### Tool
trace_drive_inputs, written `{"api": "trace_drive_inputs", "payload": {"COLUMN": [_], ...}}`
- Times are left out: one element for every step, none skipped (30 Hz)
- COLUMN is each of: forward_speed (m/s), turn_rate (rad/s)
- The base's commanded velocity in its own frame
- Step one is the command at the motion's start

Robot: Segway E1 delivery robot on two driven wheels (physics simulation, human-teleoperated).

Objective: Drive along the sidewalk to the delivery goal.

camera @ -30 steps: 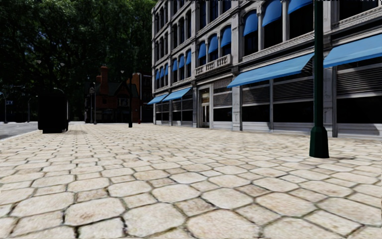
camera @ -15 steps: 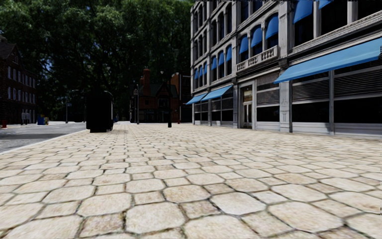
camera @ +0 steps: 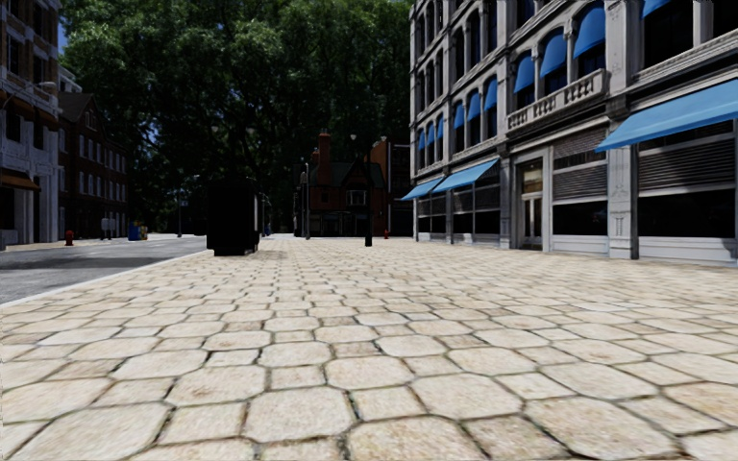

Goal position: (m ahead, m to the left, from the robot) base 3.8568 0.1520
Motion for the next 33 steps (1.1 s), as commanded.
{"api": "trace_drive_inputs", "payload": {"forward_speed": [1.48,1.48,1.48,1.48,1.48,1.48,1.48,1.48,1.48,1.48,1.48,1.48,1.48,1.48,1.48,1.48,1.48,1.51,1.71,1.89,1.89,1.96,1.97,1.97,1.97,1.97,1.97,1.97,1.97,1.97,1.97,1.97,1.97], "turn_rate": [0.0,0.0,0.0,0.0,0.0,0.0,0.0,0.0,0.0,0.0,0.0,0.0,0.0,0.0,0.0,0.0,0.04,0.1,0.11,0.12,0.12,0.12,0.13,0.14,0.14,0.26,0.26,0.26,0.26,0.26,0.26,0.26,0.26]}}
